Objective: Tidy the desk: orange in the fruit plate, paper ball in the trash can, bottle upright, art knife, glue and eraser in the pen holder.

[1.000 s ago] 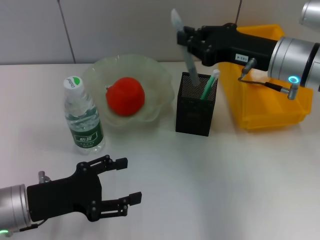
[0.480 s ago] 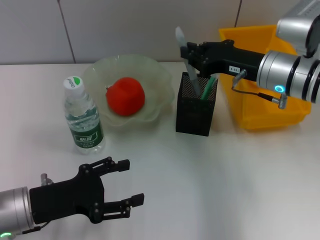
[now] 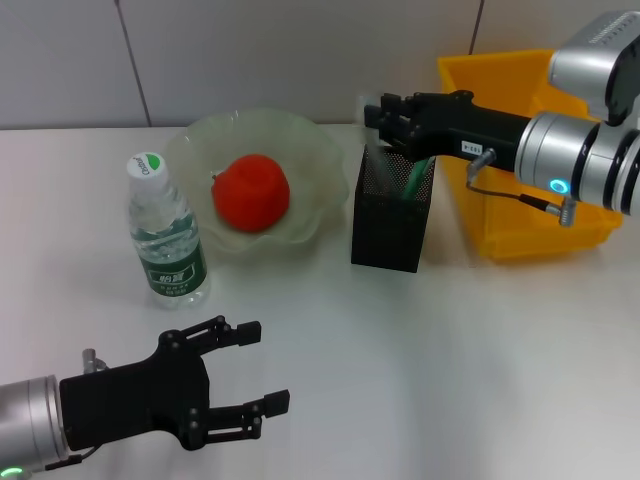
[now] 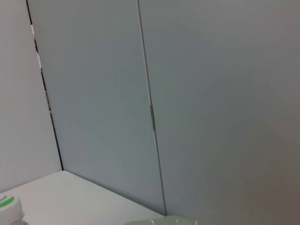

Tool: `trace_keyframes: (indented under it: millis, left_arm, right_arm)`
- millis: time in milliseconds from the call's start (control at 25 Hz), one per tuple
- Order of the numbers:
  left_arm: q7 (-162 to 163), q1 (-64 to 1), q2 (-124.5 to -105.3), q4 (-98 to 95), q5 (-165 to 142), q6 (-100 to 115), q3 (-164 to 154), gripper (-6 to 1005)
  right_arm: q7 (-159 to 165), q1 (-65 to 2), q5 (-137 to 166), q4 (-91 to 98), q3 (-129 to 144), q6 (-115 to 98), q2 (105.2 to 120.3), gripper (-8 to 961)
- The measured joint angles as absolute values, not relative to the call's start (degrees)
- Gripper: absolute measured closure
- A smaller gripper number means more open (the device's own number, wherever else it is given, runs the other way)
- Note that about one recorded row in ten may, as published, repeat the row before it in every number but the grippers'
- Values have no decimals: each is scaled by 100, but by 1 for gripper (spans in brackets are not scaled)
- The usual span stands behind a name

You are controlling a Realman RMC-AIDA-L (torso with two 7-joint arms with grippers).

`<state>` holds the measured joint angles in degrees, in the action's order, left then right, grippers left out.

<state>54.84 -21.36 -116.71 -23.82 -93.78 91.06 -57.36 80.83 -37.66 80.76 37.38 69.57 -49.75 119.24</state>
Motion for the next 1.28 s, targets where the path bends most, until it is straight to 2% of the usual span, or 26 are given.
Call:
trace_keyframes:
  millis: [160,520,720,760,800,840,880,920,1080,1200,1280]
  left_arm:
    - [5484,-2135,-11665,-2381,-9378,9108,-5740,137]
    - [5484,-2126,-11673,-2375,-9378,9115,-5727,137]
    - [5497,-2128,-11722,-2367,-9377,9224,-5702,137]
    - [5494,-2125,-11725,-2360,-9363,9315,-5694,137]
    - [5494,-2125,-11725,-2360,-9363,9315,-5694,137]
    - [5498,-2125,-11725,-2360,-9356,9372,-5692,137]
    - [5518,-2137,-11710,-2356,-9346,9496,-5683,137]
    - [5518,-2137,-11710,-2356,-9346,9496,-5683,137]
    - [5591,-2181,-11684,-2329,-9362,9711,-5696,137]
    - [5596,-2185,-11682,-2325,-9375,9730,-5734,137]
    - [5580,-2181,-11682,-2318,-9484,9691,-5754,137]
  right_arm:
    - [8082,-3723,8070,3758,6948,-4982,11930,779]
    - [7591,-3364,6322,3796,6886,-5563,11917,388]
    - [7444,-3068,5559,3290,6253,-7357,11883,238]
    - [7429,-2995,5561,2930,6064,-8244,11797,210]
    - [7429,-2995,5561,2930,6064,-8244,11797,210]
    - [7427,-2933,5608,2762,6045,-8630,11728,210]
    - [7420,-2791,5889,2530,6067,-9308,11596,210]
    - [7420,-2791,5889,2530,6067,-9308,11596,210]
    - [7254,-2532,7735,2471,6081,-9880,11431,210]
    - [7101,-2508,8398,2458,6061,-9798,11472,210]
    - [6809,-2501,9122,2450,6043,-9519,11589,211]
